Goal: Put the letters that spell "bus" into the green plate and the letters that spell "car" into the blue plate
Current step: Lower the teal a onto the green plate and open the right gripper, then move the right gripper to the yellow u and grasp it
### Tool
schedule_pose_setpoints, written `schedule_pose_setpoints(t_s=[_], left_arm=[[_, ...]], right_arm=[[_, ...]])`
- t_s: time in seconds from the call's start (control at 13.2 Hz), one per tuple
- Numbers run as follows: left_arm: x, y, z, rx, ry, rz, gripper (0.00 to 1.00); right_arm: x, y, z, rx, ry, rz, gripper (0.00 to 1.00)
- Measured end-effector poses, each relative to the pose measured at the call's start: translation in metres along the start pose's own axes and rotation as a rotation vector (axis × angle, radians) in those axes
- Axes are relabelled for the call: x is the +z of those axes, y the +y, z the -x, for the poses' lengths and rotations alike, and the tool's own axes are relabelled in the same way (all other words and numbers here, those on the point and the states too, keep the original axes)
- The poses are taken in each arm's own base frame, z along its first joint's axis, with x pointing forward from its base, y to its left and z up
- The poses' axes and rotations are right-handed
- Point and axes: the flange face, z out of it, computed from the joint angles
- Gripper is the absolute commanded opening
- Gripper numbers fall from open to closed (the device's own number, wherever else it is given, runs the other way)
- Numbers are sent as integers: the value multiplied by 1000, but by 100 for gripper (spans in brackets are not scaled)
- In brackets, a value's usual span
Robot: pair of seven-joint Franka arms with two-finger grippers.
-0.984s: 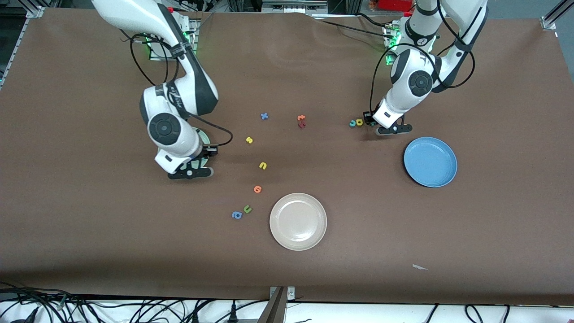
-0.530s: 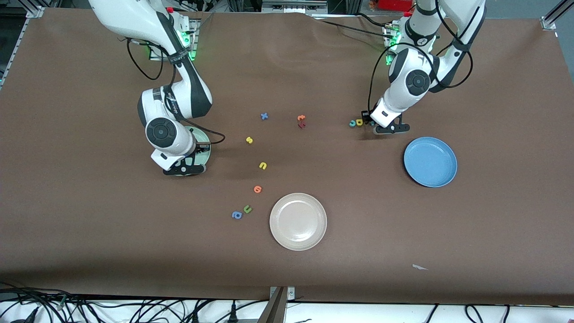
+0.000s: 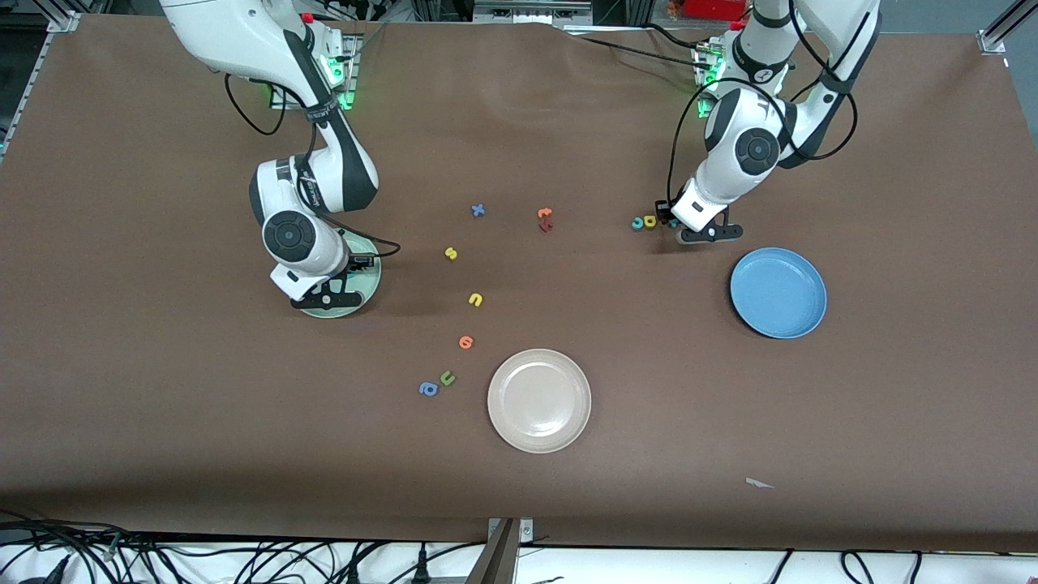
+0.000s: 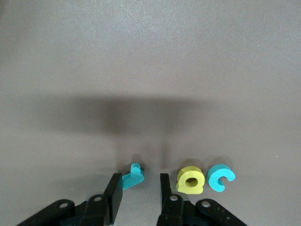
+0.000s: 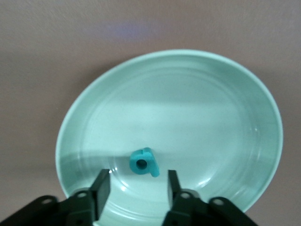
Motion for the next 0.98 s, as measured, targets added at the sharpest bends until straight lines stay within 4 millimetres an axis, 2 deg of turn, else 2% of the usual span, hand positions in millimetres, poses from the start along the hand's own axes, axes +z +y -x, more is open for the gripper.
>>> schedule_pose_setpoints(t_s=[0.15, 0.3, 0.45, 0.68, 0.98], left_arm=[[0, 0, 0, 3, -1, -2, 40], [0, 0, 0, 4, -2, -3, 40], [2, -1, 0, 3, -6, -4, 40], [2, -1, 0, 3, -7, -4, 40], [2, -1, 0, 2, -7, -4, 40]], right_arm=[[-23, -4, -7, -1, 13, -10, 92], [-54, -15, -14, 17, 31, -31, 91], [-77, -47, -17, 86, 62, -68, 88], [-80, -106, -15, 228, 75, -82, 87], [-62, -152, -30, 411, 61, -143, 87]])
